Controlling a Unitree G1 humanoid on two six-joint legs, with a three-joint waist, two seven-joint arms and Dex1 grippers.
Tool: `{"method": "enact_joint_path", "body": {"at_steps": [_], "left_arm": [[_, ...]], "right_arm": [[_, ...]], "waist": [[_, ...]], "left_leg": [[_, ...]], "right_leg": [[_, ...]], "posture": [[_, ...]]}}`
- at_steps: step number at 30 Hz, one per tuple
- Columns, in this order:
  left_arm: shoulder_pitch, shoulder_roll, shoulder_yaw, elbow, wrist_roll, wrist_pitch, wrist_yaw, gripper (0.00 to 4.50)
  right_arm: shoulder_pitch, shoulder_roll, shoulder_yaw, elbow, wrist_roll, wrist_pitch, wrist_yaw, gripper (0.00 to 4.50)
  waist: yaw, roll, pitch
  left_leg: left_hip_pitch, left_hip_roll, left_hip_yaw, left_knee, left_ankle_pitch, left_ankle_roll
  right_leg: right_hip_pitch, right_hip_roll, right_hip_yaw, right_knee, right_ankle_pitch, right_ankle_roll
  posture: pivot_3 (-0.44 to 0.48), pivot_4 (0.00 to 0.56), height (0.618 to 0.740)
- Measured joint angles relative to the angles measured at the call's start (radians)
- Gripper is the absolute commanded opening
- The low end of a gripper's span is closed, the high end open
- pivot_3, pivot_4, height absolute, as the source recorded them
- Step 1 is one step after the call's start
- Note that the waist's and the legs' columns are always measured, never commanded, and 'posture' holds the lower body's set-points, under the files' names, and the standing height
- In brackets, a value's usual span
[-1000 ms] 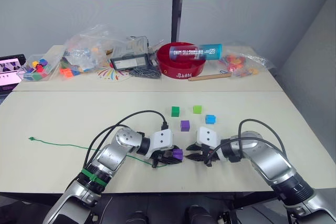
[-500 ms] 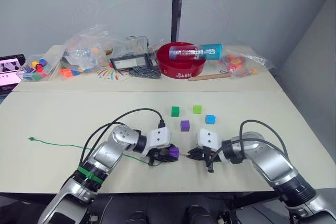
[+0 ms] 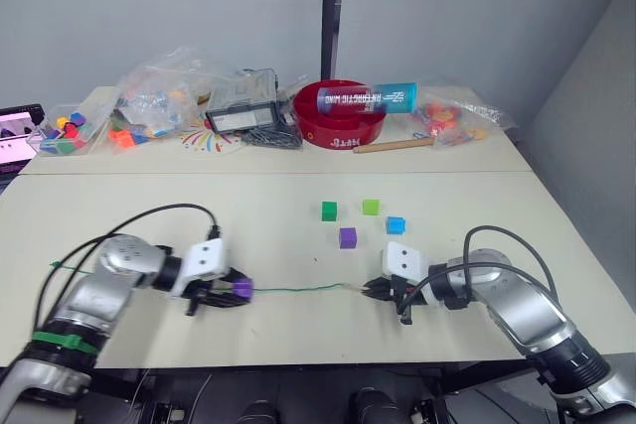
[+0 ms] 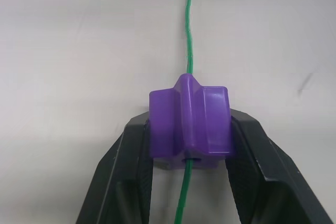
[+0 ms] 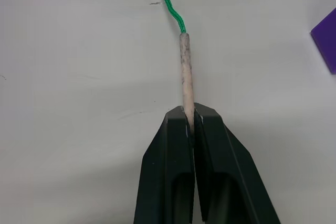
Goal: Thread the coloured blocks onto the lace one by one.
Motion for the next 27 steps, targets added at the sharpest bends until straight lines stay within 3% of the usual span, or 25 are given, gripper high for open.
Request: {"method": "enact_joint_path", "body": {"at_steps": [8,16,18,23,27], "left_arm": [[-0.11,0.054,0.05,0.432,0.029,-0.274,-0.07,1.37],[-0.124,0.034,0.074,0.498,0.035,-0.329,-0.074,1.37],[-0.123,0.03,0.083,0.493,0.032,-0.304,-0.088,2.43],[-0.121,0.03,0.092,0.462,0.029,-0.239,-0.127,4.01],[-0.129,0.076,0.085,0.362,0.014,-0.109,-0.151,4.01]], "right_arm": [[0.009,0.0,-0.001,-0.021,0.001,0.017,-0.001,0.0],[0.01,0.027,0.013,-0.039,0.001,0.041,0.0,0.0],[0.01,0.029,0.014,-0.044,0.002,0.042,0.0,0.0],[0.008,0.031,0.014,-0.045,0.002,0.053,0.001,0.0],[0.0,0.046,0.015,-0.045,0.002,0.056,0.0,0.0]], "waist": [[0.0,0.0,0.0],[0.002,0.001,-0.001],[0.002,0.001,-0.001],[0.003,0.001,-0.001],[0.003,-0.001,0.001]], "left_leg": [[0.001,0.0,0.001,-0.001,0.0,0.0],[0.001,0.0,0.001,0.0,0.0,0.0],[0.001,0.0,0.001,0.0,0.0,0.0],[0.0,0.0,0.0,0.0,0.0,0.0],[-0.002,0.0,0.0,0.0,0.0,0.0]], "right_leg": [[0.0,0.0,0.0,0.001,0.0,-0.001],[0.0,0.0,0.0,0.002,0.0,-0.001],[0.0,0.0,0.0,0.002,0.0,0.0],[0.0,0.0,0.0,0.002,0.0,0.0],[-0.002,0.0,0.0,0.002,0.0,0.0]], "posture": [[0.0,0.15,0.731],[0.0,0.15,0.731],[0.0,0.15,0.731],[0.0,0.15,0.731],[0.0,0.15,0.731]]}}
